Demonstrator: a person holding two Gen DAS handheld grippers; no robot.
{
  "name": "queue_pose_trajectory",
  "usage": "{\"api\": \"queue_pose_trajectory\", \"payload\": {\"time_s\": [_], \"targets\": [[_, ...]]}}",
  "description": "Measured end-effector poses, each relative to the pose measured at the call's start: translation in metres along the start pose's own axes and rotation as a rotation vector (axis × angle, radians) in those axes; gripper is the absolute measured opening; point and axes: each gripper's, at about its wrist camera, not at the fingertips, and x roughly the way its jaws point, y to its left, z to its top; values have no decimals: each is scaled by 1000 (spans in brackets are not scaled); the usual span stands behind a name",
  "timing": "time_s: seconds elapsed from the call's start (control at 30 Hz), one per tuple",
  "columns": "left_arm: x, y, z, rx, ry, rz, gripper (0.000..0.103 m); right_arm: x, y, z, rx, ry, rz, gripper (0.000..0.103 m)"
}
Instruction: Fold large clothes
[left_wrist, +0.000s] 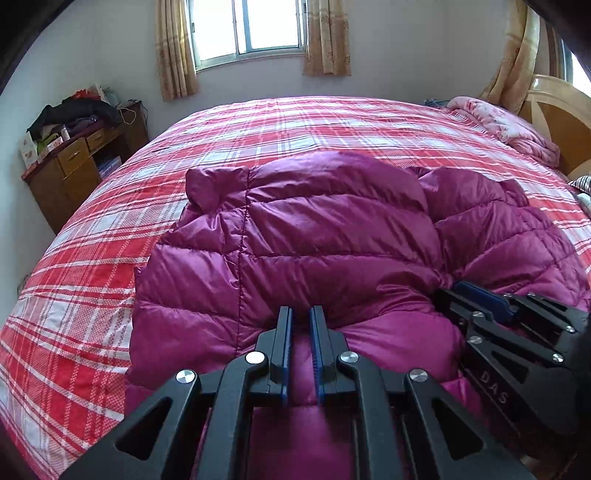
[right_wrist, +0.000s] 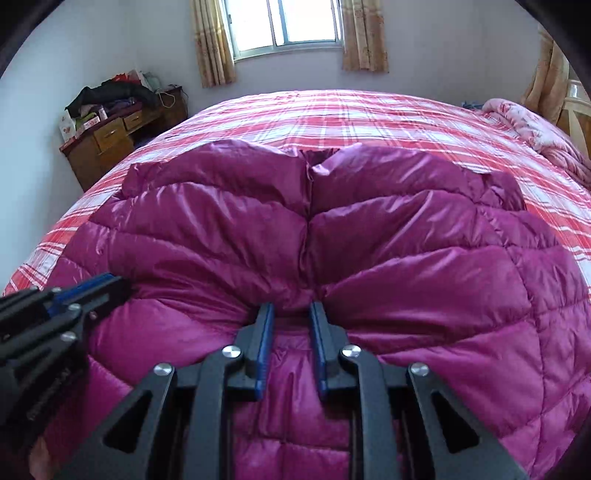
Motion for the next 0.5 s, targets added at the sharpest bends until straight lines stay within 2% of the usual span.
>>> {"api": "queue_pose_trajectory", "payload": {"time_s": [0.13,0.2,0.27,0.37,0.5], "targets": [[-7,3,1,-4,21,0,10,-15,1,6,3,-6,13,19],[-16,7,0,-5,15,-8,10,-43,-2,5,26,-75,71,17],[-23,11,-2,-4,12,5,10,-66,2,-1,11,-99,78,17],[-30,17,-6,-39,15,0,10,-79,10,-16,15,-76,115,17],[-36,16,-14,-34,19,13,10,-62,15,-38,31,-14,97,16]]}}
